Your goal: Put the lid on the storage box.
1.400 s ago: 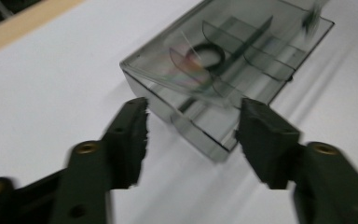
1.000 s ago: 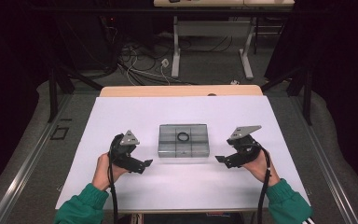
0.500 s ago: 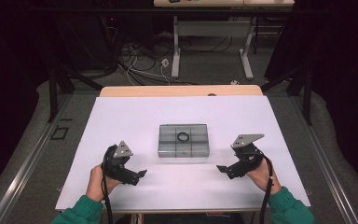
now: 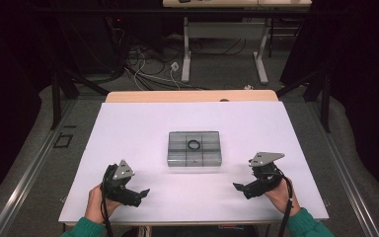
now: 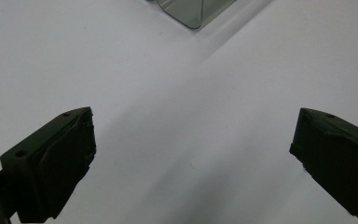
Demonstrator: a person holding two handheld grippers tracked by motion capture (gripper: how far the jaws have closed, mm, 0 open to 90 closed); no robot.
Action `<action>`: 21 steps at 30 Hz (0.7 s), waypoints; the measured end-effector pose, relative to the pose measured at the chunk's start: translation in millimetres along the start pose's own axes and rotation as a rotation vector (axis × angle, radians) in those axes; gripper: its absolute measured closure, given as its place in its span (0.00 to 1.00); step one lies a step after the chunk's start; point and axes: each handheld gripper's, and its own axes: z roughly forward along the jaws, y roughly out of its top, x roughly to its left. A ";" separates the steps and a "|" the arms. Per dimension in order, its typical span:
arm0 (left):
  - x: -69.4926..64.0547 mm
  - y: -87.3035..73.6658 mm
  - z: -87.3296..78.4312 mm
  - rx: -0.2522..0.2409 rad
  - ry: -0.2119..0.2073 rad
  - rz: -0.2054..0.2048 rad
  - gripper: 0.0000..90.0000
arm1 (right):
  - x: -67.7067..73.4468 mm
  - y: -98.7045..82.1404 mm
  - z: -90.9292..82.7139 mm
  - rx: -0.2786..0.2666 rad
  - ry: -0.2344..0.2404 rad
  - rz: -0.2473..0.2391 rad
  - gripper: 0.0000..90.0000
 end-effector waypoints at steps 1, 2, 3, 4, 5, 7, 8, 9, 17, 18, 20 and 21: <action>-0.2 -1.3 -0.5 -0.004 0.002 0.006 0.00 | -0.3 -1.9 -0.6 0.001 0.007 0.006 0.00; -0.9 -2.8 -0.4 -0.011 0.005 0.007 0.00 | 0.3 -4.0 -1.1 0.003 0.001 0.012 0.00; -1.6 -4.2 -1.2 -0.003 0.002 0.005 0.00 | 0.6 -6.4 -0.9 -0.004 -0.001 0.013 0.00; -1.7 -5.4 -1.6 -0.006 0.006 0.010 0.00 | 1.3 -8.7 -0.9 -0.007 -0.002 0.014 0.00; -2.4 -6.8 -1.5 -0.009 0.006 0.005 0.00 | 2.1 -10.8 -0.8 -0.004 -0.004 0.016 0.00; -3.2 -9.2 -2.2 -0.008 0.005 0.011 0.00 | 3.1 -14.4 -1.8 0.003 -0.009 0.012 0.00; -4.4 -10.8 -2.1 -0.006 0.003 0.003 0.00 | 3.6 -16.3 -1.2 -0.010 -0.008 0.013 0.00; -4.1 -11.5 -2.5 -0.006 0.007 0.016 0.00 | 3.9 -17.6 -2.5 0.004 -0.010 0.012 0.00; -5.9 -18.2 -4.2 -0.020 0.007 0.009 0.00 | 10.2 -31.7 -4.5 0.009 -0.017 0.030 0.00; -5.7 -18.6 -5.2 -0.012 0.007 0.009 0.00 | 10.4 -32.9 -5.3 0.016 -0.013 0.026 0.00; -5.8 -20.2 -4.7 -0.025 0.004 0.000 0.00 | 12.2 -35.5 -6.5 0.014 -0.024 0.028 0.00; -5.4 -20.6 -4.9 -0.021 0.008 0.002 0.00 | 12.1 -36.6 -7.6 0.018 -0.021 0.020 0.00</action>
